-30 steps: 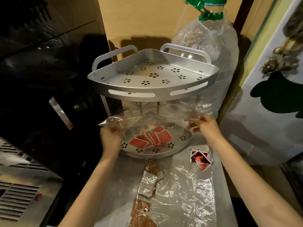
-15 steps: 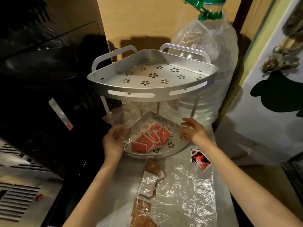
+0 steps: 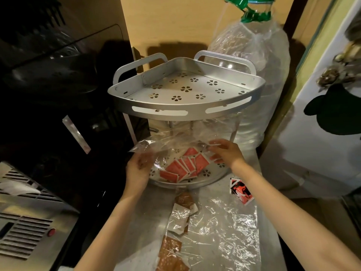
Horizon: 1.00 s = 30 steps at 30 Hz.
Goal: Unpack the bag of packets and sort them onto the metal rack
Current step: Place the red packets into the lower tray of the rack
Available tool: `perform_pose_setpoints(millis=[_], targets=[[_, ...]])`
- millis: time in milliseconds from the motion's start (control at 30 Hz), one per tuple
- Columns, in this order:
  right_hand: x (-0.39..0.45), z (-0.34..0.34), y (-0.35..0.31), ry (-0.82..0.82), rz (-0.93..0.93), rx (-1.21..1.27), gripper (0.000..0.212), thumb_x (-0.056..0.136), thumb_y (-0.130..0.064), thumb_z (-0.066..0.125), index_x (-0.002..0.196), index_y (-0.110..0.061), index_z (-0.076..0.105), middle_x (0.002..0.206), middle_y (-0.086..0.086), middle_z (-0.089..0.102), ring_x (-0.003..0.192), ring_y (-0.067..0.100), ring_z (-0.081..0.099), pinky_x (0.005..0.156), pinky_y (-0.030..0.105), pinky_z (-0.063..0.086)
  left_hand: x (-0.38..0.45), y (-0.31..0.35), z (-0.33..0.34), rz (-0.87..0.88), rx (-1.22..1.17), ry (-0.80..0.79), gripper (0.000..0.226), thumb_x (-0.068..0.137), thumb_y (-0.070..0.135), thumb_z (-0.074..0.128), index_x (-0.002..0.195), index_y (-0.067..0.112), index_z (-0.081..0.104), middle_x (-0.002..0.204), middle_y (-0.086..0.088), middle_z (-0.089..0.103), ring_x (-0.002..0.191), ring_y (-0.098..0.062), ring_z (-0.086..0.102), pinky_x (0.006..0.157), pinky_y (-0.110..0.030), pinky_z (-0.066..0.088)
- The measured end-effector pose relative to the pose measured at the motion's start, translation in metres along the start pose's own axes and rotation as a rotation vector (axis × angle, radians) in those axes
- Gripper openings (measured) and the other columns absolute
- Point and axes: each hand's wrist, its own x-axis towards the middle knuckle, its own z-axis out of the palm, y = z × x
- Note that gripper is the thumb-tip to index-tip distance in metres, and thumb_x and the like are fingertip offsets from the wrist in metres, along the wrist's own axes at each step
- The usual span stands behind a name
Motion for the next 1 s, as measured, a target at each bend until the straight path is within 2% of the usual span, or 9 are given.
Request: perform_pose_setpoints(millis=[133, 233, 300, 400, 500, 633, 733, 867, 1000], targets=[[-0.003, -0.009, 0.001, 0.034, -0.042, -0.024, 0.017, 0.078, -0.01, 0.069, 0.093, -0.017, 0.066, 0.082, 0.001, 0.067, 0.048, 0.005, 0.064, 0.052, 0.019, 0.051, 0.002, 0.002, 0.0, -0.021, 0.052, 0.028, 0.013, 0.079, 0.002, 0.067, 0.091, 0.007, 0.068, 0.09, -0.013, 0.07, 0.087, -0.021, 0.068, 0.083, -0.037, 0.052], [-0.005, -0.016, -0.001, 0.052, -0.078, 0.006, 0.02, 0.077, -0.005, 0.07, 0.096, -0.011, 0.069, 0.07, -0.005, 0.07, 0.046, 0.003, 0.062, 0.05, 0.017, 0.052, 0.004, 0.015, -0.001, 0.003, -0.005, 0.057, 0.016, 0.077, 0.007, 0.069, 0.093, 0.01, 0.067, 0.087, -0.005, 0.07, 0.074, 0.003, 0.065, 0.075, -0.017, 0.052], [-0.007, -0.02, -0.004, 0.05, -0.059, 0.03, 0.023, 0.078, -0.002, 0.067, 0.101, -0.002, 0.067, 0.06, -0.007, 0.07, 0.047, 0.006, 0.063, 0.052, 0.021, 0.054, 0.005, 0.025, -0.002, 0.029, -0.024, 0.069, 0.017, 0.076, 0.008, 0.07, 0.093, 0.008, 0.067, 0.084, -0.001, 0.068, 0.073, 0.004, 0.064, 0.071, -0.015, 0.051], [-0.016, -0.026, -0.012, 0.105, -0.068, 0.002, 0.03, 0.085, -0.002, 0.06, 0.113, 0.007, 0.058, 0.084, 0.008, 0.069, 0.06, 0.014, 0.065, 0.053, 0.013, 0.052, 0.008, 0.039, -0.007, 0.059, -0.045, 0.15, 0.012, 0.078, -0.004, 0.063, 0.078, 0.009, 0.064, 0.075, 0.0, 0.062, 0.067, 0.002, 0.061, 0.067, -0.023, 0.05], [-0.027, -0.031, -0.021, 0.156, -0.138, -0.011, 0.032, 0.087, 0.007, 0.051, 0.119, 0.013, 0.05, 0.098, 0.012, 0.055, 0.079, 0.018, 0.056, 0.049, 0.002, 0.041, 0.0, 0.052, -0.012, 0.048, -0.015, 0.207, 0.016, 0.074, 0.009, 0.063, 0.087, 0.001, 0.057, 0.077, -0.01, 0.059, 0.071, -0.023, 0.059, 0.074, -0.04, 0.046], [-0.039, -0.04, -0.025, 0.062, -0.119, 0.059, 0.05, 0.064, -0.029, 0.079, 0.104, 0.0, 0.067, 0.092, 0.012, 0.069, 0.09, 0.031, 0.062, 0.086, 0.04, 0.05, -0.01, 0.065, -0.015, -0.318, -0.07, 0.176, 0.034, 0.089, 0.0, 0.048, 0.123, -0.001, 0.046, 0.122, -0.023, 0.056, 0.113, -0.034, 0.054, 0.092, -0.037, 0.036], [-0.045, -0.05, -0.027, 0.129, -0.111, 0.102, 0.005, 0.081, -0.015, 0.066, 0.079, -0.017, 0.069, 0.084, 0.009, 0.068, 0.083, 0.026, 0.064, 0.082, 0.041, 0.05, -0.012, 0.084, -0.019, -0.064, -0.157, 0.069, 0.025, 0.086, -0.004, 0.05, 0.095, 0.013, 0.066, 0.08, 0.003, 0.072, 0.076, -0.009, 0.068, 0.068, -0.029, 0.054], [-0.064, -0.062, -0.039, 0.175, -0.232, 0.094, 0.016, 0.081, -0.024, 0.065, 0.07, -0.028, 0.076, 0.073, 0.001, 0.07, 0.07, 0.022, 0.046, 0.056, 0.024, 0.036, -0.019, 0.103, -0.027, 0.121, -0.261, 0.035, 0.022, 0.083, 0.005, 0.06, 0.096, 0.021, 0.066, 0.068, 0.019, 0.072, 0.069, 0.003, 0.067, 0.065, -0.011, 0.054], [-0.081, -0.075, -0.04, 0.116, -0.25, 0.097, 0.021, 0.086, -0.023, 0.06, 0.069, -0.024, 0.074, 0.065, -0.006, 0.071, 0.068, 0.014, 0.062, 0.075, 0.034, 0.043, -0.027, 0.111, -0.027, 0.128, -0.321, -0.006, 0.019, 0.085, 0.003, 0.057, 0.091, 0.019, 0.065, 0.064, 0.017, 0.071, 0.063, 0.003, 0.067, 0.058, -0.01, 0.052]])
